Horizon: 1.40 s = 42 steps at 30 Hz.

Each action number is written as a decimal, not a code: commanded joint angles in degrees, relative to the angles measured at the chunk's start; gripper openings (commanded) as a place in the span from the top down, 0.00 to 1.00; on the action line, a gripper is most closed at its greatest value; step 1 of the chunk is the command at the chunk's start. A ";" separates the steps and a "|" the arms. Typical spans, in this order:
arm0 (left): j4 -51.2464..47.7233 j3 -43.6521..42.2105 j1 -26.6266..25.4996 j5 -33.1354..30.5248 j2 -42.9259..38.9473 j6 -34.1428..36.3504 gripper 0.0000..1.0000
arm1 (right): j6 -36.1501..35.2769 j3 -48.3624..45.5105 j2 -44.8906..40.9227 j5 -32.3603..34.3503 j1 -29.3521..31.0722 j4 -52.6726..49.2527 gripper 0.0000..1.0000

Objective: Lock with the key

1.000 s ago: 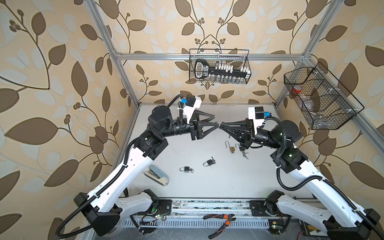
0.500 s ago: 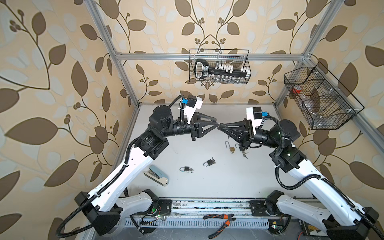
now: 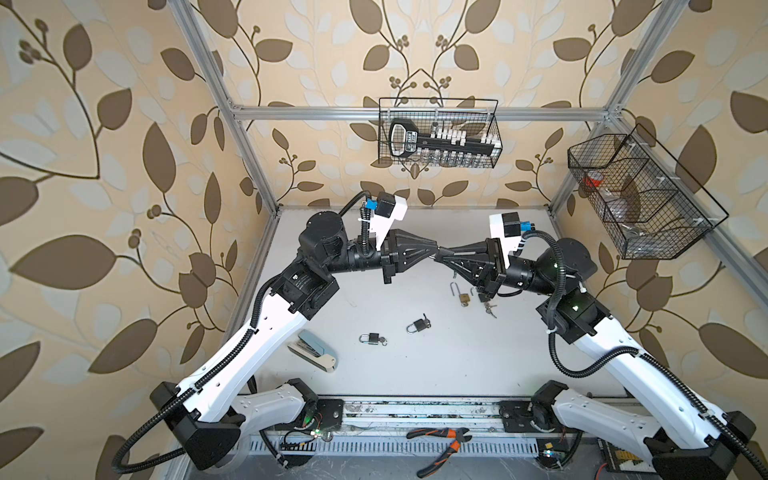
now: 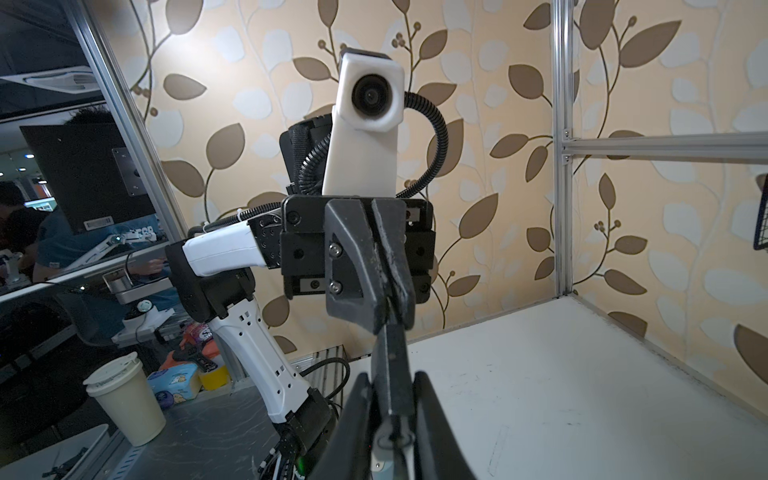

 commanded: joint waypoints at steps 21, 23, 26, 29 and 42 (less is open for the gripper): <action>0.99 0.06 -0.11 -3.66 -2.91 -1.50 1.00 | 32.57 -8.45 2.58 -14.30 -12.60 33.50 0.47; 1.31 -0.09 -0.08 -3.59 -3.01 -1.93 1.00 | 34.63 -8.56 3.16 -13.09 -12.19 34.64 0.50; 2.56 -0.24 0.18 -2.11 -2.91 -3.37 1.00 | 30.31 -7.61 3.66 -13.47 -10.50 30.23 0.54; 4.22 -0.22 0.71 -0.36 -2.70 -4.97 1.00 | 24.28 -6.06 3.40 -12.37 -7.63 23.44 0.57; 14.17 -1.95 6.28 6.60 -0.59 -15.40 1.00 | 24.65 -7.12 1.01 -3.68 -5.52 26.17 0.44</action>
